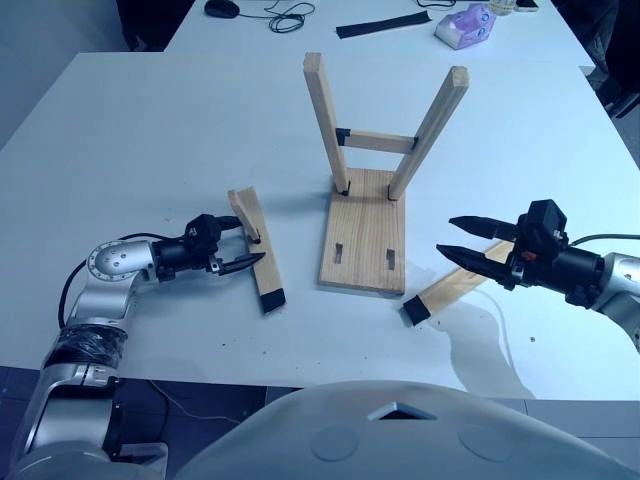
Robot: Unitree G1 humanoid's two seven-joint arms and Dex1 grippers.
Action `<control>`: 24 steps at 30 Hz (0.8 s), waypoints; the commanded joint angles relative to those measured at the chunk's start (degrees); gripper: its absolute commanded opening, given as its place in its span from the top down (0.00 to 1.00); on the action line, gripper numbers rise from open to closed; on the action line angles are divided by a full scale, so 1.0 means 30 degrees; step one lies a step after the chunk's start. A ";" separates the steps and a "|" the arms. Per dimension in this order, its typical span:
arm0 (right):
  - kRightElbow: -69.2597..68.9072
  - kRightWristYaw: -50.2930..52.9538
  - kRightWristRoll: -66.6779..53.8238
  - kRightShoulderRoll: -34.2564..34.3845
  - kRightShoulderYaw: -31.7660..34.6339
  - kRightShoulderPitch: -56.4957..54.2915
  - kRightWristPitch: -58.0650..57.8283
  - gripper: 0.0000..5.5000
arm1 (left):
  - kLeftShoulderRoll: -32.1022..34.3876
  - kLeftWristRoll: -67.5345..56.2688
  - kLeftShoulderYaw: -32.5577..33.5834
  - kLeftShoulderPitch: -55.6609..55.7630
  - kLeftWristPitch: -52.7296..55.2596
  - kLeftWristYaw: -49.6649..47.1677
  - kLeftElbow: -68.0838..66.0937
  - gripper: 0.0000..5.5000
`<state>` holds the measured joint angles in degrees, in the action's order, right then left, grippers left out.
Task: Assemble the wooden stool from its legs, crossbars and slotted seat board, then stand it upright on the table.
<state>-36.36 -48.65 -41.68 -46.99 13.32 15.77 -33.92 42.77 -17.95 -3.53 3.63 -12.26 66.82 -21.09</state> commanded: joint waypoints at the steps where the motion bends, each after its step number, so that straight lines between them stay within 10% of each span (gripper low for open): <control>1: -0.0032 0.0072 0.0276 0.0142 -0.0030 -0.0052 0.0224 0.54 | 0.0451 -0.0791 0.0658 0.0236 0.1556 0.0880 0.1014 0.30; 24: -0.0416 0.0004 0.0600 0.0530 0.0267 0.0888 0.0469 0.54 | 0.1436 -0.6330 0.4370 0.0833 1.0522 0.1775 0.7083 0.30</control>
<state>-37.20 -48.58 -40.34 -45.31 13.57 18.31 -33.19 45.12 -34.77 7.97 4.64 15.86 71.74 -1.71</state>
